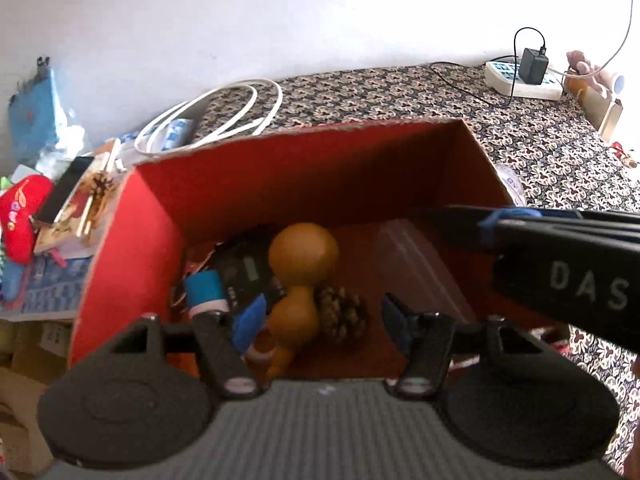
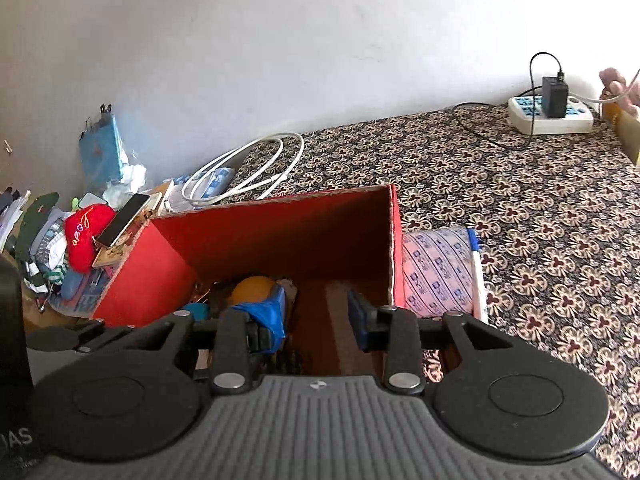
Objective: Organize rigid objects
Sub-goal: 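Withdraw the right gripper up and out of the red box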
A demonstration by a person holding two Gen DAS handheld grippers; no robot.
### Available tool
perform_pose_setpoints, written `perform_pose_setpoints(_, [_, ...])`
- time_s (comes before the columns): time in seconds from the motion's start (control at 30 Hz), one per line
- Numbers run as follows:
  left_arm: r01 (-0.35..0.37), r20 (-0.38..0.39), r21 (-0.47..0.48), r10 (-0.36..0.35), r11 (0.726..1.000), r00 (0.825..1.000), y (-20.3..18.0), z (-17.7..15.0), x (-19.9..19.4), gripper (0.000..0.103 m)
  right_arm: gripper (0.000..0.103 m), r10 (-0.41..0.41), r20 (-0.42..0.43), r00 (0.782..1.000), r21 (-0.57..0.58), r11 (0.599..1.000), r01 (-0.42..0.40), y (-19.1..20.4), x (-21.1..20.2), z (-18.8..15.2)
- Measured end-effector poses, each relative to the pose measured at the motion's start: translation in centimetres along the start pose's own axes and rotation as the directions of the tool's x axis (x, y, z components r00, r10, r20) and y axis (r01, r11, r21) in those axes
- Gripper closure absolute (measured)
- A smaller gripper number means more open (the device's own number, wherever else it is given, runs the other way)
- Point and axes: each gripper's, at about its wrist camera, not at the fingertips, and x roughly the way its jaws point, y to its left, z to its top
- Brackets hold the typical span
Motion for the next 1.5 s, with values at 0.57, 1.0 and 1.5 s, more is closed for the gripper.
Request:
perform_pose_setpoints(0.57, [-0.084,0.048,0.0,0.084,0.996,0.995,0.8,-3.0,-5.6,0.036,0.083,-0.018,0.027,0.999,0.012,1.0,0.017,1.4,-4.7,-2.6])
perform_pose_setpoints(1.0, [-0.078,0.001,0.004,0.078,0.997,0.997,0.2,-5.3,-5.8,0.035,0.083,-0.024,-0.016,1.0,0.016,1.0,0.024,1.3,-5.6,-4.6])
perform_pose_setpoints(1.5, [-0.031,-0.115,0.034,0.035,0.999,0.993,-2.0,-7.7,-2.2,0.035,0.082,-0.063,-0.121,0.991,0.063,0.995,0.071,-0.2,-4.4,-7.5])
